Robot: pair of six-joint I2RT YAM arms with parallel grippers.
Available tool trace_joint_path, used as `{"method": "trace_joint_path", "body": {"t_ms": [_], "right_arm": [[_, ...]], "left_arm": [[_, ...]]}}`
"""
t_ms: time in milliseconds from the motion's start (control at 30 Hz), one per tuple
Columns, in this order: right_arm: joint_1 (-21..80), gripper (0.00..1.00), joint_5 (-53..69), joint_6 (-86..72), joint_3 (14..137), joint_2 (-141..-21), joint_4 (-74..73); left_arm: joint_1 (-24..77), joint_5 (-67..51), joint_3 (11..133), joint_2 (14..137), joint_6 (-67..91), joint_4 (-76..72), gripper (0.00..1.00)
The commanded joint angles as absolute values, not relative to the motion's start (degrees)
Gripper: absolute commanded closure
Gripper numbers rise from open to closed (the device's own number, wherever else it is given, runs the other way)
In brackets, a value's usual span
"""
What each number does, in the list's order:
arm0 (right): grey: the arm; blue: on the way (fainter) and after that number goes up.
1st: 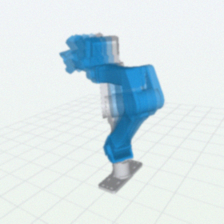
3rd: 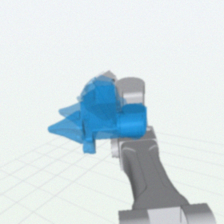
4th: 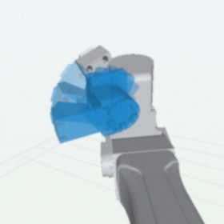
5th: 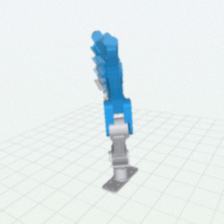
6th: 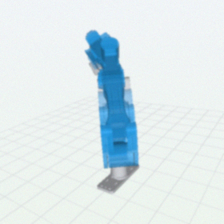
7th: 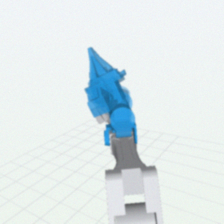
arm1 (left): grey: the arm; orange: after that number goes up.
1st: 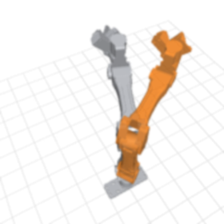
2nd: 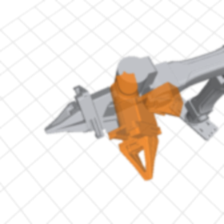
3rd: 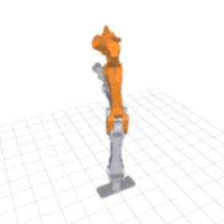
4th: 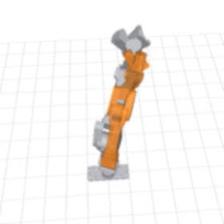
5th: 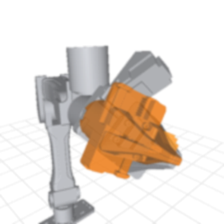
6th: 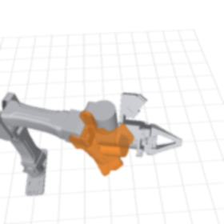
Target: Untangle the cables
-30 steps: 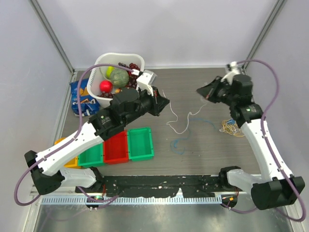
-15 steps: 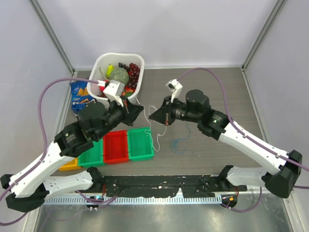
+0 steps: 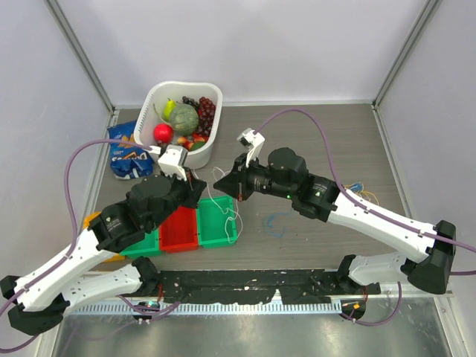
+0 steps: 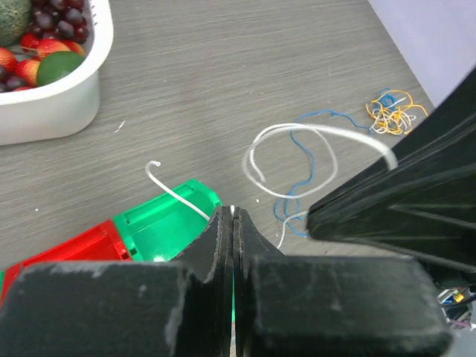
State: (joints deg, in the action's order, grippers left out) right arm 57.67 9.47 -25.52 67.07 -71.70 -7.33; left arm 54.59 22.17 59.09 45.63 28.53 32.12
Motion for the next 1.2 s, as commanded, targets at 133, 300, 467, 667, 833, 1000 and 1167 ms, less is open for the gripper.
{"method": "trace_joint_path", "body": {"t_ms": [133, 300, 467, 667, 833, 1000, 1167], "right_arm": [[58.0, 0.99, 8.6, -24.9, 74.2, -67.2, -1.7], [58.1, 0.99, 10.4, -25.0, 76.4, -67.5, -1.3], [58.1, 0.99, 11.2, -25.8, 75.3, -68.9, -0.4], [58.2, 0.99, 10.6, -25.9, 74.3, -71.1, 1.3], [58.1, 0.99, 10.5, -25.5, 77.0, -72.5, 0.7], [58.2, 0.99, 10.0, -23.6, 82.0, -71.1, -2.4], [58.2, 0.99, 10.0, -23.8, 83.5, -68.1, -1.8]], "left_arm": [[54.2, 24.5, 61.8, 43.1, 29.3, 30.6, 1.0], [54.2, 21.3, 66.8, 44.0, 28.9, 32.0, 1.0], [54.2, 22.1, 66.9, 42.9, 28.4, 32.2, 1.0], [54.2, 24.0, 64.2, 41.8, 28.5, 32.2, 1.0], [54.2, 25.6, 63.9, 42.1, 28.3, 32.4, 1.0], [54.2, 20.8, 67.1, 43.0, 29.1, 30.1, 1.0], [54.2, 15.6, 68.6, 45.9, 28.9, 29.1, 1.0]]}}
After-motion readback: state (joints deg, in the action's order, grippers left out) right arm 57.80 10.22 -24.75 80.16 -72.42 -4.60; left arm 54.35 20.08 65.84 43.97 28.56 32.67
